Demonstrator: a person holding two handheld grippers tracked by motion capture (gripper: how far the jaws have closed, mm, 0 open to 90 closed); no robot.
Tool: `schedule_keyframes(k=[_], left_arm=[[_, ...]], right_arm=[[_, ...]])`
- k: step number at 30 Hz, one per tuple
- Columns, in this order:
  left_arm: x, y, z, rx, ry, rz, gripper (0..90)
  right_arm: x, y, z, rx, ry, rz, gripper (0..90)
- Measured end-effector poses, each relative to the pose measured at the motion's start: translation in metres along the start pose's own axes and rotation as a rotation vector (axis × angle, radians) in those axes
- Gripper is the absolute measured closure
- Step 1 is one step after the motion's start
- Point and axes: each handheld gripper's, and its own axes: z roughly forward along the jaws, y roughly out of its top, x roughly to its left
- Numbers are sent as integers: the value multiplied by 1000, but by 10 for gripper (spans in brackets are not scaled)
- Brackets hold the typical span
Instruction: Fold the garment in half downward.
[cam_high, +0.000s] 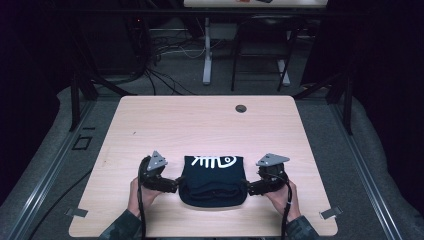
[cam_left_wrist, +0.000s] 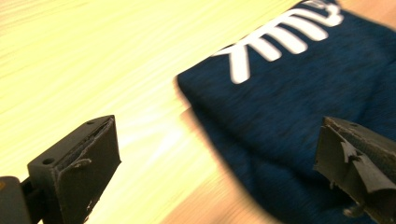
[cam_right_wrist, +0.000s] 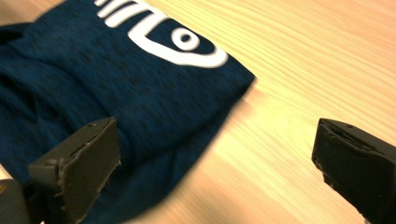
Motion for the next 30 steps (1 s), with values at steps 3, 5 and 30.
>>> schedule_keyframes(k=[3,5,30], left_arm=[[7,-4,-3,4,22,-13,1],[15,-10,-4,20,48,-30,1],[53,-38,13,135,91,-145,1]], right_arm=[[-4,-4,-5,-8,-17,11,14],[-12,-10,-10,-3,-38,27,17],[-74,-76,-4,111,-150,199,14]])
